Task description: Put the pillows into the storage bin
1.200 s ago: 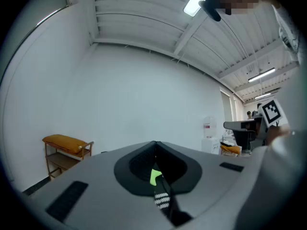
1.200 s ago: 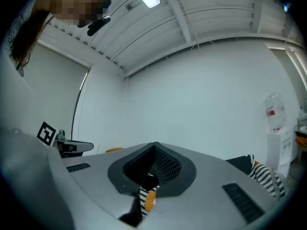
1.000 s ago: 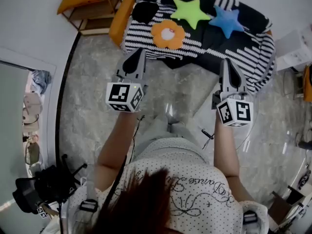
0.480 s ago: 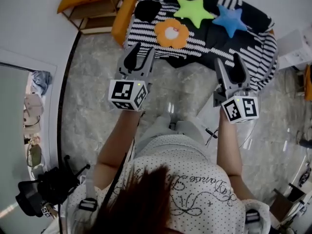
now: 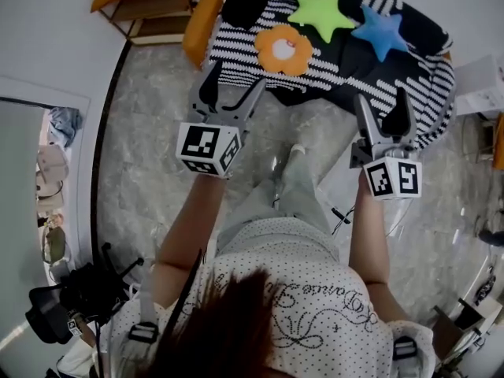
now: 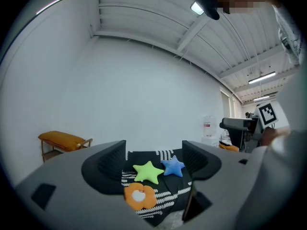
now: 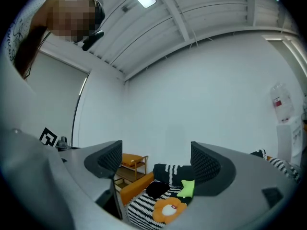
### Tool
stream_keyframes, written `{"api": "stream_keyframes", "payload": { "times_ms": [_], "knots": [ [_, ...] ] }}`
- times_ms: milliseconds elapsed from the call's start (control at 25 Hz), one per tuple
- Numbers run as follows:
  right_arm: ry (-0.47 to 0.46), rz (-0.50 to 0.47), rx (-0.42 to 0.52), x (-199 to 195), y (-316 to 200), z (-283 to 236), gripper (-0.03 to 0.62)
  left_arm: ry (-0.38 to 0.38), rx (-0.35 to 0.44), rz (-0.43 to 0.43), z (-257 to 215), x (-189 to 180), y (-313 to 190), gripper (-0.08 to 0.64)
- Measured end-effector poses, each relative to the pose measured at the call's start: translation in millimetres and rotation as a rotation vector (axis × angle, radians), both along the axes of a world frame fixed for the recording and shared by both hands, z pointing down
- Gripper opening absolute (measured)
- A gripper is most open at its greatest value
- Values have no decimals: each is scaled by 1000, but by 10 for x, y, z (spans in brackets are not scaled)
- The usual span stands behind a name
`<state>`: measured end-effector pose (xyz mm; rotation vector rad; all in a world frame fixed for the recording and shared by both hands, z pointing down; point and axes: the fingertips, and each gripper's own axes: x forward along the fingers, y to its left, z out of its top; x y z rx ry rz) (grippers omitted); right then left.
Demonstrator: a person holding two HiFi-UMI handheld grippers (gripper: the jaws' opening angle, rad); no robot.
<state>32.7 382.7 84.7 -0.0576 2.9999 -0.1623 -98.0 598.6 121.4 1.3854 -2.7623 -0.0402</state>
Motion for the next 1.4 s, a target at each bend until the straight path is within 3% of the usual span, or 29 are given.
{"api": "stream_keyframes", "payload": {
  "times_ms": [280,840,1040,1400],
  "knots": [
    [30,-54,-28,-535,-323,197,436,15,-11,-50,76,-468,-289,351],
    [33,-126,-65,-1548,-1526,239,440,29,-62,-135,171,-1320,-1252,351],
    [43,-143,-84,-1892,-1615,294,440,48,-66,-158,242,-1625,-1316,351],
    [87,-148,-39,-2894,-1653,441,440,72,-61,-104,459,-2671,-1591,351]
  ]
}}
